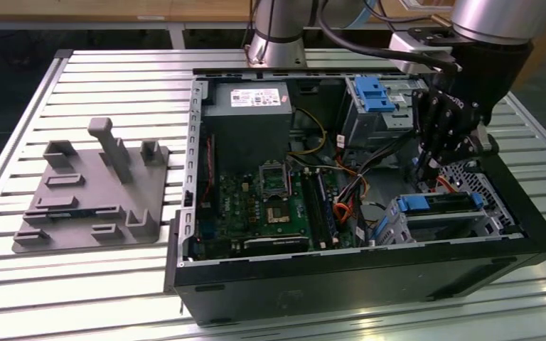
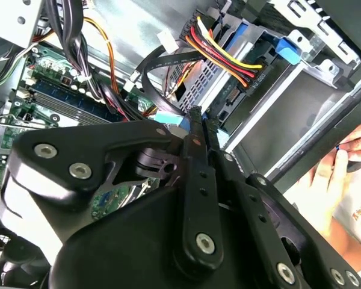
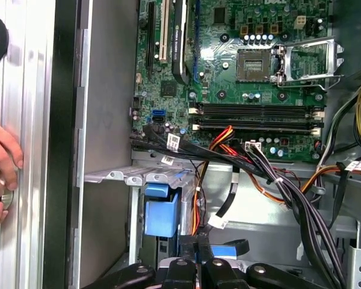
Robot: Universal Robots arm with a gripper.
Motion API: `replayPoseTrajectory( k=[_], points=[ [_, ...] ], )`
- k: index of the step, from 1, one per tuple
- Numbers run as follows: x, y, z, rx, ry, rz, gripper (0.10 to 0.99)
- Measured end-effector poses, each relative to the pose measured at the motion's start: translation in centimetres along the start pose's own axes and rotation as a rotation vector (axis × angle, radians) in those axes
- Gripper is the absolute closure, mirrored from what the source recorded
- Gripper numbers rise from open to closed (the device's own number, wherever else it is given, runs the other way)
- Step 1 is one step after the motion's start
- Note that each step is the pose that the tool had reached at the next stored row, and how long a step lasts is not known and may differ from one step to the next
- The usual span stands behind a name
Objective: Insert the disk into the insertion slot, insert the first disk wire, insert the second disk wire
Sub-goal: 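Insert the second disk wire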
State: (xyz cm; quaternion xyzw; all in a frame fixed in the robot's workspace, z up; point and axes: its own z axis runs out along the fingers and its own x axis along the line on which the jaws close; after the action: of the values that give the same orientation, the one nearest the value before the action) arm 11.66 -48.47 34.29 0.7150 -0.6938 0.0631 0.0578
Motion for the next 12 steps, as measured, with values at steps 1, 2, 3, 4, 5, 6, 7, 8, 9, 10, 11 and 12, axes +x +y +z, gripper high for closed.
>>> replayPoseTrajectory(
  k=[1,2,3,4,5,6,7,8,9,10,11,12],
  points=[
    [0.00,0.00,0.02,0.000,0.0003,0.000,0.945],
    [0.00,0.00,0.03,0.000,0.0006,0.000,0.945],
    [0.00,0.00,0.04,0.000,0.0008,0.000,0.945],
    [-0.01,0.00,0.06,0.000,0.0011,0.001,0.945],
    [-0.01,0.00,0.08,0.000,0.0020,0.001,0.945],
    [-0.02,0.00,0.10,0.000,0.0021,0.001,0.945],
    [-0.02,0.00,0.10,0.000,0.0021,0.001,0.945],
    [-0.03,0.00,0.10,0.000,0.0022,0.001,0.945],
    [-0.03,-0.02,0.10,0.000,0.0022,0.002,0.945],
    [-0.03,-0.06,0.09,0.000,0.0022,0.002,0.945],
    [-0.03,-0.07,0.09,0.000,0.0022,0.002,0.945],
    [-0.03,-0.07,0.09,0.000,0.0022,0.002,0.945]
  ],
)
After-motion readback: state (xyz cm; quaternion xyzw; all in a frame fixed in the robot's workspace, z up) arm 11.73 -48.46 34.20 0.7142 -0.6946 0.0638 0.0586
